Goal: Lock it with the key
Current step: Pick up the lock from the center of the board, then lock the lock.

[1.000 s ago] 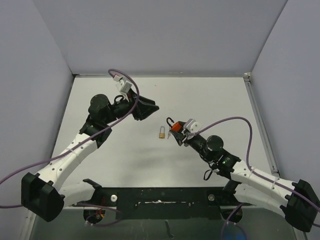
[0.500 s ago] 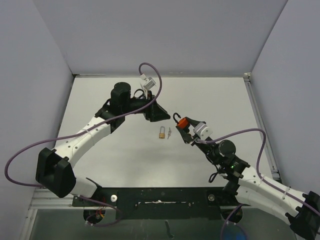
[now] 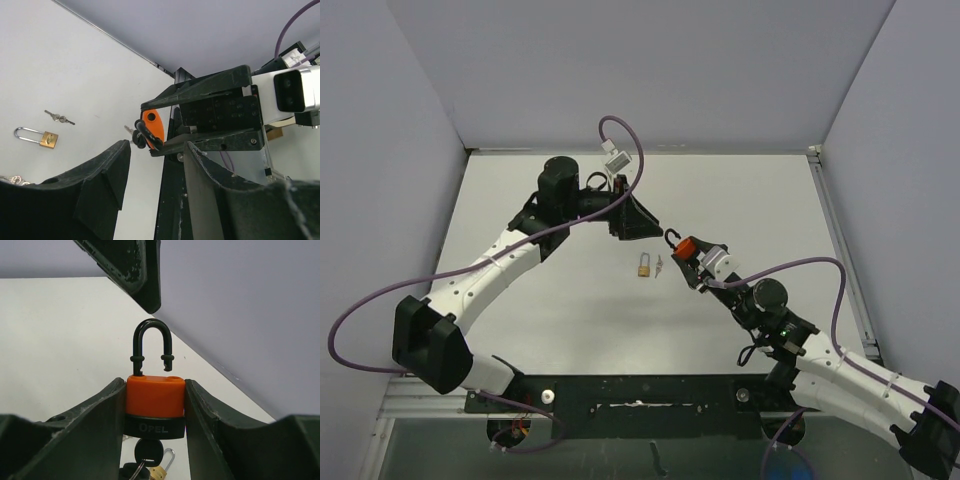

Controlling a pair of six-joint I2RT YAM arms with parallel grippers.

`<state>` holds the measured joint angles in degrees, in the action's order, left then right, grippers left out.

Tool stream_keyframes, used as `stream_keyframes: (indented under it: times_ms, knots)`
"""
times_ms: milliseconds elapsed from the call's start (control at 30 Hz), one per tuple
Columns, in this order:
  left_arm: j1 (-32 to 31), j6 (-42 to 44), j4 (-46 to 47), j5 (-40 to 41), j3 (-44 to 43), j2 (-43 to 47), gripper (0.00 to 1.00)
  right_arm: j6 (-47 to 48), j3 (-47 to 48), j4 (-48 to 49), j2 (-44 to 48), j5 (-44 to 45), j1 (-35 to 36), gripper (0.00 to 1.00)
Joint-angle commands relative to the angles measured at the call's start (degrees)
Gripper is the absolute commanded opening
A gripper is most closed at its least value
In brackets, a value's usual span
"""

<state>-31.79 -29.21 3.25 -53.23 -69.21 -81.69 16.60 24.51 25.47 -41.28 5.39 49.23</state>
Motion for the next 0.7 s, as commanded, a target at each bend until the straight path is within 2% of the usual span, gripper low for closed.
stream_keyframes:
  times_ms: [0, 467, 667]
  knots:
    - [-0.22, -0.54, 2.54, -2.96, -4.46, -0.91, 0.45, 2.23, 2.29, 5.03, 0.11, 0.54, 0.64, 0.0]
    - [-3.41, 8.15, -11.07, 4.36, -8.1, -3.15, 0.44, 2.55, 2.81, 6.03, -0.31, 0.67, 0.69, 0.0]
    - [-3.86, 8.49, -11.36, 5.24, -8.0, -3.35, 0.43, 2.43, 2.73, 6.14, -0.38, 0.69, 0.69, 0.0]
